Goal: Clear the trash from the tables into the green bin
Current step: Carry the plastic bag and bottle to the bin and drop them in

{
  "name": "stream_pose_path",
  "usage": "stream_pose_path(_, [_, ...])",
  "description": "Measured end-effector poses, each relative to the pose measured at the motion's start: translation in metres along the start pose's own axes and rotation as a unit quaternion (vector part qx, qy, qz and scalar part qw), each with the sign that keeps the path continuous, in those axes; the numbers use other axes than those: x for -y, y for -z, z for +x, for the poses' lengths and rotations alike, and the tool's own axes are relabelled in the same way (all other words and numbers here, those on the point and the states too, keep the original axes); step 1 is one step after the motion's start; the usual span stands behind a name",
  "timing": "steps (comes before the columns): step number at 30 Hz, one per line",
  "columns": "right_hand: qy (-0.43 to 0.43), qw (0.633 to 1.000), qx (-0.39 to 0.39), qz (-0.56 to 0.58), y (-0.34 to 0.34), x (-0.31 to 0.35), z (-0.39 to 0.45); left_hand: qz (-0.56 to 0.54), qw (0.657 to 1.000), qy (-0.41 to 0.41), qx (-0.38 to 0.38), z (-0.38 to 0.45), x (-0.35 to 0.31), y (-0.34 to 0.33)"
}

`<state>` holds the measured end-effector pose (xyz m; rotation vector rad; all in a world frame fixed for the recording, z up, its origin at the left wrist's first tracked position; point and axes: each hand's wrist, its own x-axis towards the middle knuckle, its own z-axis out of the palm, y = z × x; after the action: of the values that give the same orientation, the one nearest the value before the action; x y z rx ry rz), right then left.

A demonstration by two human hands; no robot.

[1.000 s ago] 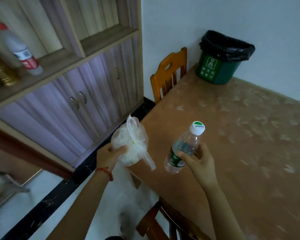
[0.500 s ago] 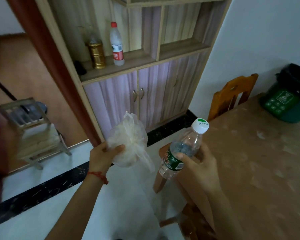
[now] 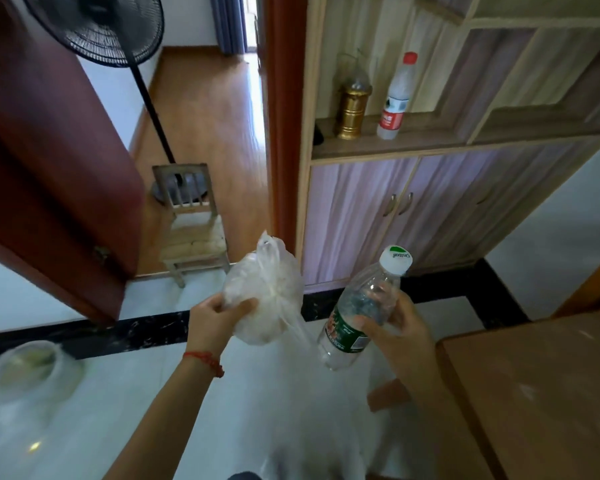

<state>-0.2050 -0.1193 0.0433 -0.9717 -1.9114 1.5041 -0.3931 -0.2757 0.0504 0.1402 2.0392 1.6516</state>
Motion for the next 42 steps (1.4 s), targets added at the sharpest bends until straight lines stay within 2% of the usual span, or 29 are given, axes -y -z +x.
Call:
stream_pose_path(5, [0.007, 1.000, 0.000, -0.008, -0.028, 0.003, 0.024, 0.000, 1.000, -0.002, -0.005, 0.030, -0.005, 0.019])
stream_pose_path(11, [-0.015, 1.000, 0.000, -0.010, -0.033, -0.001, 0.062, -0.007, 1.000, 0.014, 0.013, 0.073, -0.008, 0.010])
stream_pose_path(22, [-0.024, 0.999, -0.011, -0.025, -0.012, -0.010, 0.177, 0.000, 0.998, 0.027, 0.053, 0.166, -0.044, -0.074])
stream_pose_path(26, [-0.031, 0.999, -0.015, -0.036, 0.002, -0.015, 0.205, 0.046, 0.997, 0.027, 0.059, 0.199, -0.056, -0.109])
stream_pose_path(28, [-0.045, 0.998, -0.036, -0.026, 0.013, -0.020, 0.214, 0.083, 0.994, 0.017, 0.075, 0.210, -0.065, -0.128])
stream_pose_path(34, [-0.062, 0.988, -0.142, -0.018, 0.047, -0.025, 0.227, 0.094, 0.980, 0.009, 0.173, 0.237, -0.089, -0.193])
stream_pose_path(37, [-0.078, 0.976, -0.204, -0.025, 0.062, -0.026, 0.229, 0.114, 0.963, 0.017, 0.242, 0.255, -0.096, -0.229])
stream_pose_path(42, [-0.108, 0.939, -0.325, -0.022, 0.079, -0.027, 0.228, 0.153, 0.921, -0.023, 0.358, 0.272, -0.113, -0.293])
